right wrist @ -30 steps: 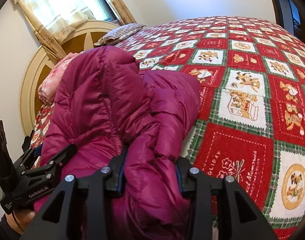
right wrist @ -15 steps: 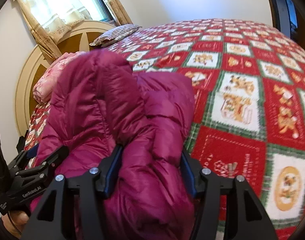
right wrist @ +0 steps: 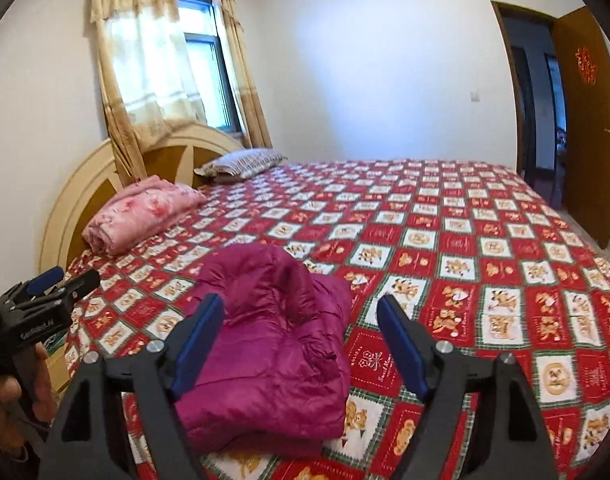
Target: Fold large clothes
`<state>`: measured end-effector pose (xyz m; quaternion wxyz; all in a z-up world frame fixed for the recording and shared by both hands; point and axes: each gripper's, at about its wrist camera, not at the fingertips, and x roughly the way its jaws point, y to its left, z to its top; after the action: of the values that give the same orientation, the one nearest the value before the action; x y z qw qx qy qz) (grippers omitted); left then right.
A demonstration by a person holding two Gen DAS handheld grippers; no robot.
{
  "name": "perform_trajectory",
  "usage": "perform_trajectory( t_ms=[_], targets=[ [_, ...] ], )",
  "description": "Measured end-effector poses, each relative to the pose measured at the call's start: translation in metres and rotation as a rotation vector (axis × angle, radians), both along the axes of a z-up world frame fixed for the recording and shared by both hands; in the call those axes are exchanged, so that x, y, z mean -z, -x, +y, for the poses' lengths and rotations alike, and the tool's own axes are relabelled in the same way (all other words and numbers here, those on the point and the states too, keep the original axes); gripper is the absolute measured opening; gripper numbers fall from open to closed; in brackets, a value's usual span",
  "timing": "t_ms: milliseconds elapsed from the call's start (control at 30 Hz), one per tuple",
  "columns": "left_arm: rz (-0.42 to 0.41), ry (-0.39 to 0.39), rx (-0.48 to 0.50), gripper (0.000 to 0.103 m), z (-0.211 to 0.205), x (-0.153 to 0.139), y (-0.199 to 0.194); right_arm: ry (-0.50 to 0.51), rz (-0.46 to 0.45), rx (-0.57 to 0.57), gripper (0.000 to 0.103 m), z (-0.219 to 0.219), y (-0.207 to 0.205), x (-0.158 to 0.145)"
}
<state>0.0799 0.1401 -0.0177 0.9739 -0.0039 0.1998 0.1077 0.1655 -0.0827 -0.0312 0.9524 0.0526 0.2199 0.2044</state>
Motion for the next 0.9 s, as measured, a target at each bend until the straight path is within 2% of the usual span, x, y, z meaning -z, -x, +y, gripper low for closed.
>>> perform_trajectory(
  t_ms=[233,900],
  targets=[
    [-0.021,0.004,0.023,0.096,-0.007,-0.009,0.01,-0.01,-0.037,0.007,0.081,-0.005,0.012,-0.017],
    [-0.008,0.01,0.018,0.096,-0.006,-0.003,0.008,-0.03,-0.017,0.0,0.082,-0.008,0.017,-0.011]
  ],
)
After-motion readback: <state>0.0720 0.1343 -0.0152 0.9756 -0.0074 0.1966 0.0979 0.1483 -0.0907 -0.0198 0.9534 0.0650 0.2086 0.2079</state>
